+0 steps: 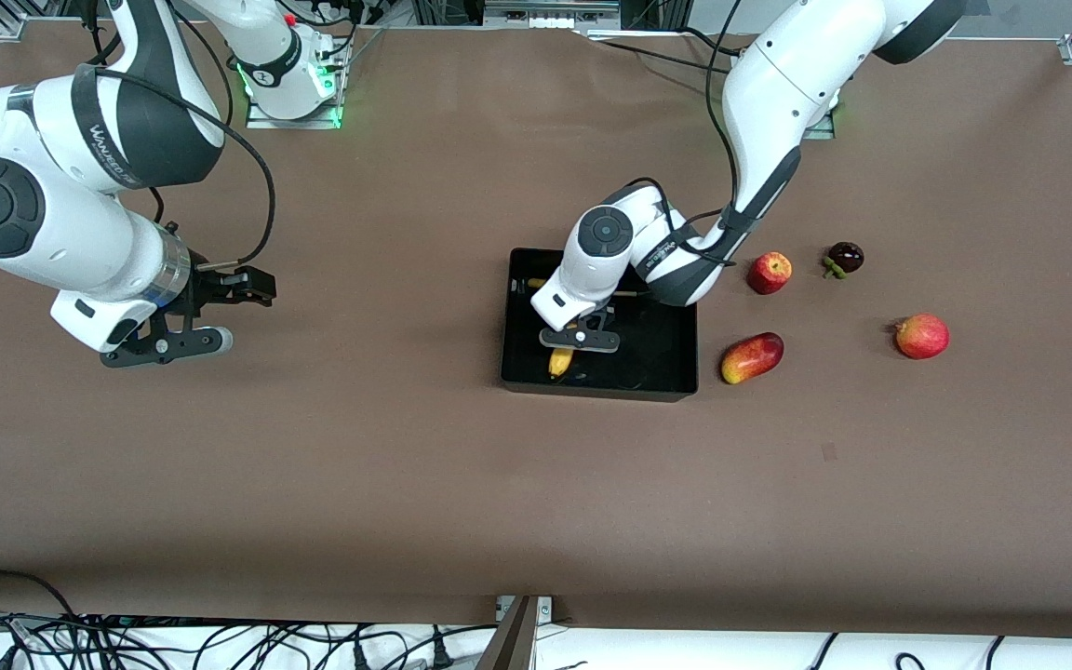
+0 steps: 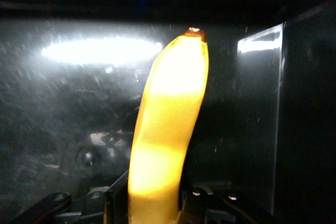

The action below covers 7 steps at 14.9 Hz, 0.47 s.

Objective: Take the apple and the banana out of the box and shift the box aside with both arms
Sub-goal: 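Lift the banana out with the left gripper while the right gripper reaches the tray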

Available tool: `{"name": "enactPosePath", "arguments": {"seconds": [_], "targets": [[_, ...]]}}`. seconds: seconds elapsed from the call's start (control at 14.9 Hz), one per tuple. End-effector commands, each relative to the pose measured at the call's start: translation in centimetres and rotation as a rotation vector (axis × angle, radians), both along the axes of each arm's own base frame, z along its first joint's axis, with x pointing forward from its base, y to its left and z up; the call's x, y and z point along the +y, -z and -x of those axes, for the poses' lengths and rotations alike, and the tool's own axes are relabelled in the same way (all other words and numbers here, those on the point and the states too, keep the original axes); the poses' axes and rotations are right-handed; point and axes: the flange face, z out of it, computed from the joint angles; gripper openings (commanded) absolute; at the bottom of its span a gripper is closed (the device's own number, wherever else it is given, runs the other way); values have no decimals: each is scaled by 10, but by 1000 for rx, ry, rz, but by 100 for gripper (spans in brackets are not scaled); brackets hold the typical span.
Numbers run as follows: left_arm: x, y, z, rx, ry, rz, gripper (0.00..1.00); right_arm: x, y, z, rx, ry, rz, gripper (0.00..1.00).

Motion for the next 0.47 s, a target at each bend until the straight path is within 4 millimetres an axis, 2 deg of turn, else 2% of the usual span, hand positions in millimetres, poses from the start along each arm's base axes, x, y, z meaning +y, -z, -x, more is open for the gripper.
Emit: {"name": "enactPosePath", "arguments": {"seconds": [0.0, 0.27, 0.4], "targets": [[9, -58, -12, -41, -12, -36, 0, 4, -3, 3, 0, -14, -5, 100], [20, -116, -32, 51, -49, -91, 1, 8, -3, 4, 1, -17, -6, 100], [36, -146, -49, 118, 7, -121, 2, 31, -3, 10, 8, -47, -19, 100]]}}
